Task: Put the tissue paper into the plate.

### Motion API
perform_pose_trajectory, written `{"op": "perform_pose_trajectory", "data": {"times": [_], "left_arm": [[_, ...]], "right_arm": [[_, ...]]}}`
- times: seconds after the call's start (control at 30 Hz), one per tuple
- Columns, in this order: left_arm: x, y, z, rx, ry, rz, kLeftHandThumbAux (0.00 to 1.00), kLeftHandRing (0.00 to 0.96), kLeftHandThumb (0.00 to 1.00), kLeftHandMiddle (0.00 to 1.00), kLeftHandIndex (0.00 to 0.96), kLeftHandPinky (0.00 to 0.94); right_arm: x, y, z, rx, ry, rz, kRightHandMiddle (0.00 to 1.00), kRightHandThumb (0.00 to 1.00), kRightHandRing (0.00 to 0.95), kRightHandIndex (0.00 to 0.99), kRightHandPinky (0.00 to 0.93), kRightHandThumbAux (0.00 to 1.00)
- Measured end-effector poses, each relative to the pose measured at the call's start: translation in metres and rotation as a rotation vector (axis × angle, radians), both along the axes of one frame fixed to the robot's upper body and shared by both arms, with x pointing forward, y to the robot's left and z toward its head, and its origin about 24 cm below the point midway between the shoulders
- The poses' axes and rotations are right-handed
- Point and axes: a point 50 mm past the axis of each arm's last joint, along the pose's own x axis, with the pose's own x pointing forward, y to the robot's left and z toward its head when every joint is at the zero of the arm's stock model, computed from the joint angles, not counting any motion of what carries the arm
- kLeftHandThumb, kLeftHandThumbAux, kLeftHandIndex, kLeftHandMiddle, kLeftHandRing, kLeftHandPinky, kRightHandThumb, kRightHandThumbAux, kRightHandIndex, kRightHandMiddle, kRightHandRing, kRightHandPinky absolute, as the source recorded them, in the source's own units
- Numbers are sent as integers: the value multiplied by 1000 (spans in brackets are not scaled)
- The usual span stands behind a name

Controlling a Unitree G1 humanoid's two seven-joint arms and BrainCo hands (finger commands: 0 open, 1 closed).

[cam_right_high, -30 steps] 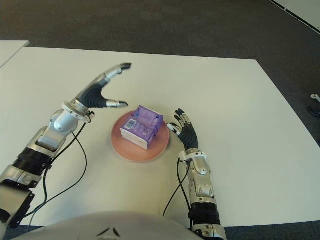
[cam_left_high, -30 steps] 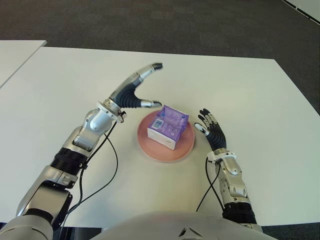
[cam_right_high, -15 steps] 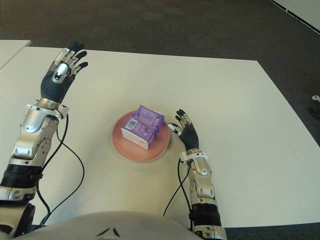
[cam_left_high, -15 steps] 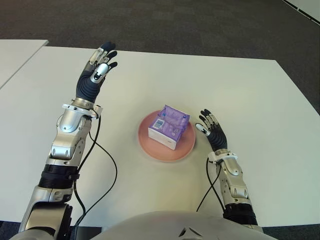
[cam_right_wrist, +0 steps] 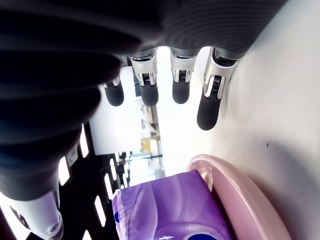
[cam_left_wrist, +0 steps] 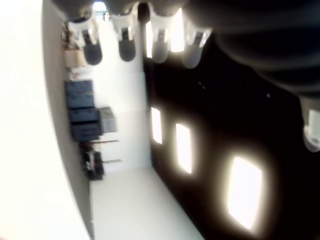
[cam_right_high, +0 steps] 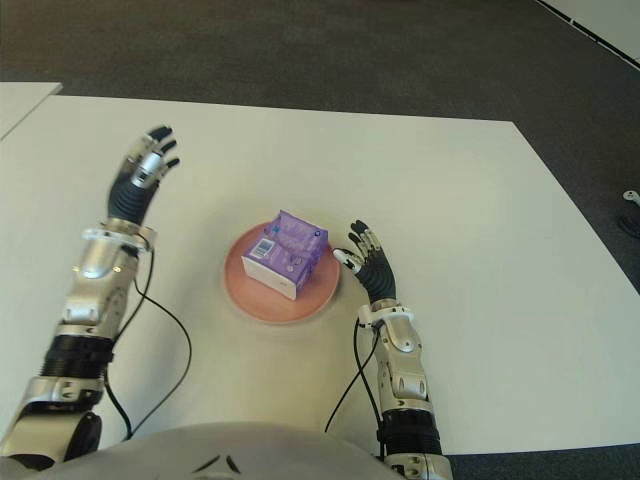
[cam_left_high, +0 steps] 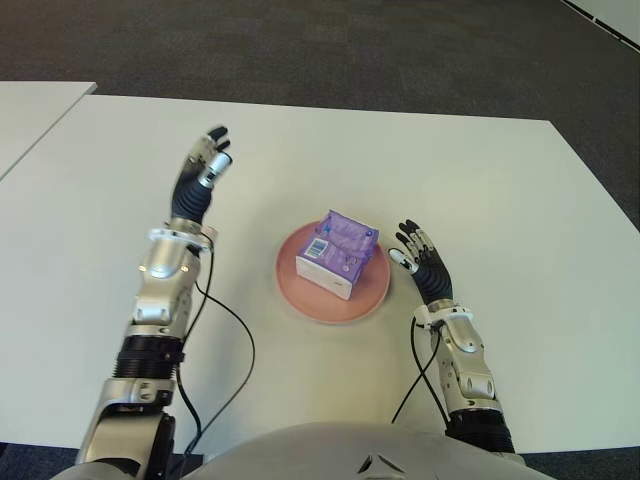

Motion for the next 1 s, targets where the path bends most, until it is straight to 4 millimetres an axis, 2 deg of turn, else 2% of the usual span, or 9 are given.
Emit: {"op": "perform_pose_trajectory", "data": {"times": [0.13, 0.23, 0.43, 0.63, 1.0], "left_arm": [[-10, -21, -33, 58, 109, 36, 479, 0, 0, 1, 20, 0], [-21, -31, -49, 87, 177, 36, 498, 0, 0, 0, 6, 0], [-43, -22, -70, 203, 214, 64, 497, 0, 0, 0, 0, 0], [-45, -31, -78, 300, 168, 27, 501, 0, 0, 0, 0, 0], [-41, -35, -78, 285, 110, -6, 442, 0, 0, 0, 0, 0]], "right_arm": [[0, 1, 1, 0, -3, 0, 46, 21, 26, 3, 26, 702], [0, 1, 1, 1, -1, -5, 47, 22, 25, 4, 25, 707], [-1, 1, -1, 2, 11, -11, 49, 28, 25, 4, 27, 714], [-2, 0, -3, 4, 22, -20, 50, 36, 27, 5, 30, 721], [-1, 1, -1, 10, 15, -14, 44, 35, 21, 0, 23, 719]]}}
